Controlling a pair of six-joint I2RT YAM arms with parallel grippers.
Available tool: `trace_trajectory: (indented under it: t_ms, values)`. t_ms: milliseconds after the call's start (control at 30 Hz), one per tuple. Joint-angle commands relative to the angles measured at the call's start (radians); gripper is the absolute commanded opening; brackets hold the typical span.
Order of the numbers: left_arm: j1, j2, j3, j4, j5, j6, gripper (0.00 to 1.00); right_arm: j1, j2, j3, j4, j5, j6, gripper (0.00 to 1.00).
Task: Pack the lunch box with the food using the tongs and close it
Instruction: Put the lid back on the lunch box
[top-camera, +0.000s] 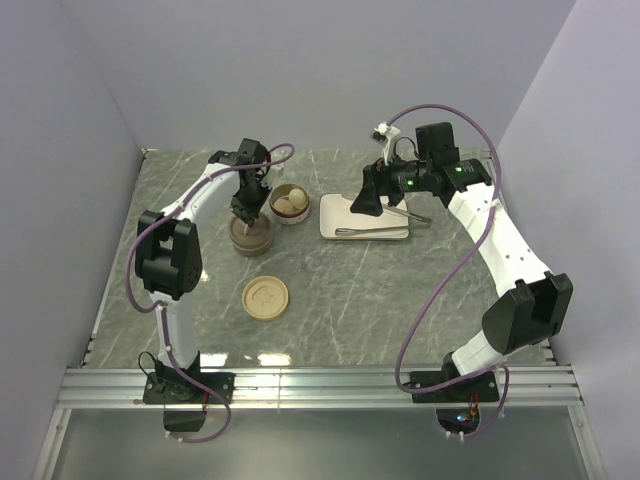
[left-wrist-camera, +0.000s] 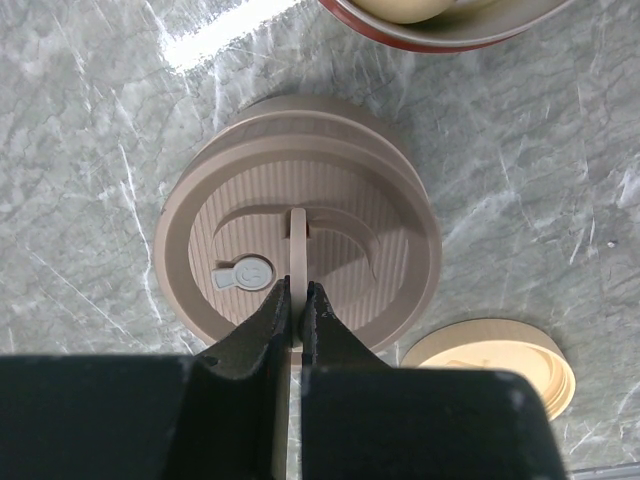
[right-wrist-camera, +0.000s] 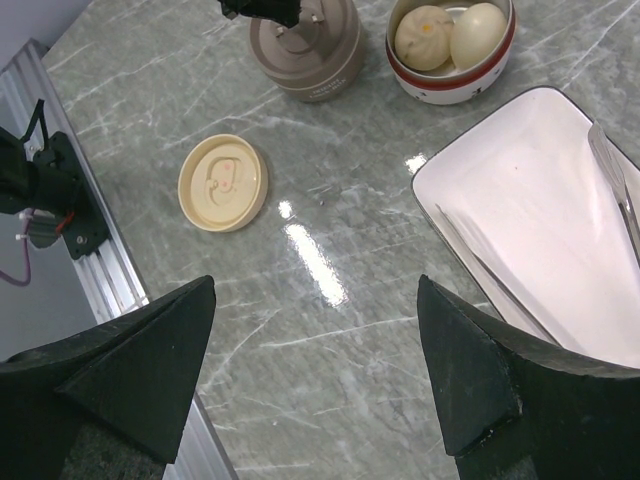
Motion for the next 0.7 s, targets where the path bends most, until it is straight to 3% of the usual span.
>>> trace_trajectory:
  t_ms: [0,233,500,667]
  values:
    - [-0.003,0.003,-0.004,-0.004,0.015,-0.02,0.03,-0.011,-0.025,-0.008,0.001,-0.011,-0.01,0.88]
    - [0.011,-0.021,-0.092,0.018,0.081,-0.032,0.02,-0.012,-0.028,-0.009,-0.003,-0.01,-0.015,0.88]
    - [0.043,-0.109,-0.291,0.108,0.078,-0.021,0.01,-0.014,-0.03,-0.023,0.007,-0.02,-0.012,0.88]
    - [0.043,-0.141,-0.36,0.125,0.074,0.065,0.04,-0.014,-0.028,-0.02,0.006,-0.025,-0.013,0.88]
